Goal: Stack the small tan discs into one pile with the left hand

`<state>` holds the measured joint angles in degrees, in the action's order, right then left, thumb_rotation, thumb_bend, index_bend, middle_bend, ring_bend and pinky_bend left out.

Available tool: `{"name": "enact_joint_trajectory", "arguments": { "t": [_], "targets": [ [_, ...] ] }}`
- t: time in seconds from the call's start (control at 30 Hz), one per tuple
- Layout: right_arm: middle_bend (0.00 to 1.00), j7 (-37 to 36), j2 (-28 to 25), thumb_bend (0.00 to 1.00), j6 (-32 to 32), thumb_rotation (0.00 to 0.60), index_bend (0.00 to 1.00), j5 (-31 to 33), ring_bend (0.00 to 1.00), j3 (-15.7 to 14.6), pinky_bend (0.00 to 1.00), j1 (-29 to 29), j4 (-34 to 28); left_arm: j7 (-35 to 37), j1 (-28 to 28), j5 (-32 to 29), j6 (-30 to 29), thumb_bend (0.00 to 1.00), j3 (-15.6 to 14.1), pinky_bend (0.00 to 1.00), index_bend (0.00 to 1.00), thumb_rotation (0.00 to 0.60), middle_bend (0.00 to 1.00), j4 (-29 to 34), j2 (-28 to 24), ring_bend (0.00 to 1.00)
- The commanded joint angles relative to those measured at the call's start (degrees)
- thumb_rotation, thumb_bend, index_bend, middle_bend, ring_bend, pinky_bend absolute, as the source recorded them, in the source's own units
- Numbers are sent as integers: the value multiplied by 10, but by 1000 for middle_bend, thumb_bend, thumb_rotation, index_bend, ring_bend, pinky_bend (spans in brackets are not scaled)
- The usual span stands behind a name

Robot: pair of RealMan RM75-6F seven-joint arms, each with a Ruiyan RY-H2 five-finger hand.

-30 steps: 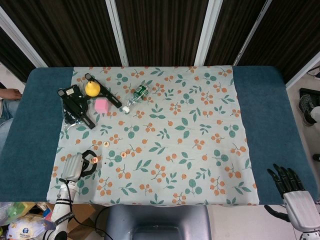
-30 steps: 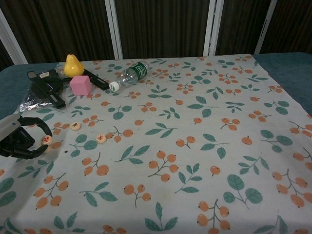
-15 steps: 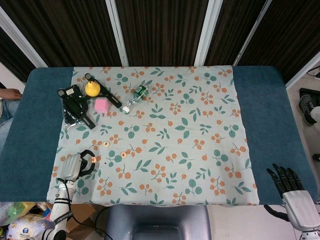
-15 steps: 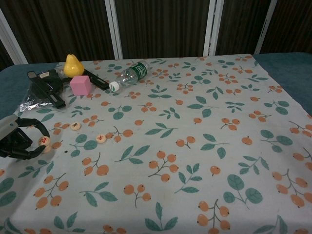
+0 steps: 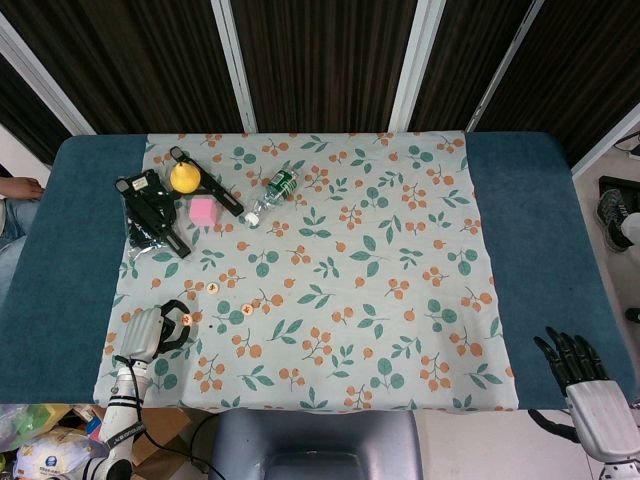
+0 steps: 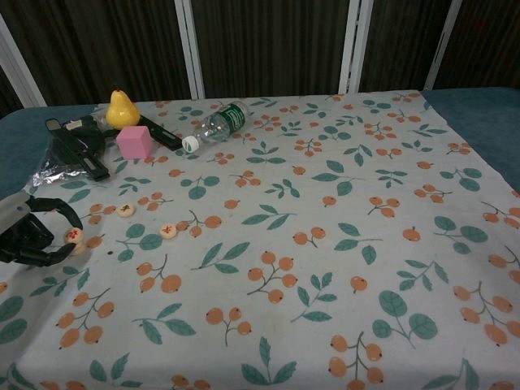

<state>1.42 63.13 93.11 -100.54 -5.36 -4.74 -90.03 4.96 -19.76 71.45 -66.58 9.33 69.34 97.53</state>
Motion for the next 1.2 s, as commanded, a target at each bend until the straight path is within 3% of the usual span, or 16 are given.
{"name": "enact_joint_trajectory", "arguments": {
  "t": [0.03, 0.33, 0.67, 1.03, 1.13, 1.2],
  "targets": [
    [0, 1, 0, 102, -1, 600, 0, 0, 0, 0, 0, 0, 0, 1, 0, 0, 0, 392, 0, 1000, 445, 600, 1000, 0, -1, 1000],
    [0, 2, 0, 102, -1, 600, 0, 0, 0, 0, 0, 0, -1, -2, 0, 0, 4, 393, -3, 1000, 437, 600, 1000, 1, -4, 1000],
    [0, 0, 0, 101, 0, 600, 0, 0, 0, 0, 0, 0, 0, -3, 0, 4, 0, 394, -4, 1000, 362, 600, 1000, 7, -6, 1000],
    [0, -3, 0, 102, 4, 600, 0, -5, 0, -2, 0, -1, 1, -15, -2, 41, -36, 393, -9, 1000, 360, 600, 1000, 56, -6, 1000],
    [0, -5, -1, 102, 4, 600, 0, -6, 0, -2, 0, 0, 2, -42, -15, 41, -36, 396, 0, 1000, 360, 600, 1000, 71, 11, 1000],
    [0, -9, -2, 102, 5, 600, 0, -5, 0, -2, 0, 0, 3, -100, -36, 40, -33, 407, 7, 1000, 360, 600, 1000, 76, 42, 1000]
  ]
}}
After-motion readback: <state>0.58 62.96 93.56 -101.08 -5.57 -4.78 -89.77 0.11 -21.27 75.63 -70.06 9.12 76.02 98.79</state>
